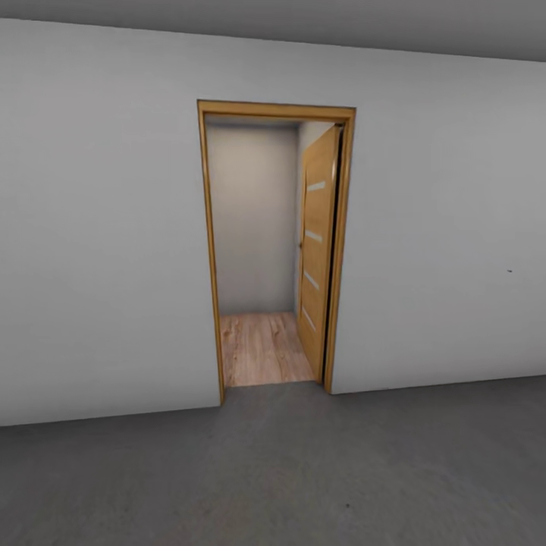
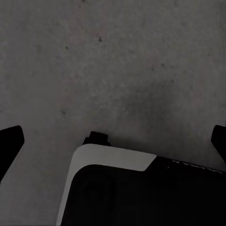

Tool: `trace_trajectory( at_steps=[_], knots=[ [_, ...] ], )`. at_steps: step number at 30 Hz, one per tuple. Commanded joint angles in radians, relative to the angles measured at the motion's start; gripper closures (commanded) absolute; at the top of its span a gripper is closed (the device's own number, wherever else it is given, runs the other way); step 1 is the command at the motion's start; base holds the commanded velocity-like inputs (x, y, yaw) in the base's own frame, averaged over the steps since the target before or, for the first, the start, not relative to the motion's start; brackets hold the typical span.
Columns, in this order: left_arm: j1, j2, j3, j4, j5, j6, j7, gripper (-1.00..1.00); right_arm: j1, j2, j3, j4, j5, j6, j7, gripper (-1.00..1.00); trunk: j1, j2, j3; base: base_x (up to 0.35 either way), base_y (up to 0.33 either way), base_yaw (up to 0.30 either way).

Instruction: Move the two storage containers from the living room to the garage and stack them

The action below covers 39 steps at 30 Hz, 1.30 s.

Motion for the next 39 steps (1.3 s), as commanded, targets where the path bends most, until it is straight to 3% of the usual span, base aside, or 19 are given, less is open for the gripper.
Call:
trace_trajectory(
  at_steps=[1,25,39],
  knots=[
    [-0.001,0.0,-0.009,0.001,0.007,-0.003,0.001,-1.0,-0.001,0.001,0.009,0.003,-0.007,-0.004,0.0,-1.0,0.001,-0.001,-0.001,0.321,0.0,0.0],
    [-0.001,0.0,-0.009,-0.001,0.008,-0.004,0.001,-1.0,-0.001,0.001,0.012,0.002,-0.007,-0.004,0.0,-1.0,0.001,-0.001,-0.001,0.321,-0.002,0.0],
    [-0.001,-0.001,-0.009,-0.001,0.009,-0.009,0.001,-1.0,-0.001,0.001,0.012,0.002,-0.007,-0.004,0.0,-1.0,0.001,-0.001,-0.001,0.307,-0.111,0.0]
  ],
)
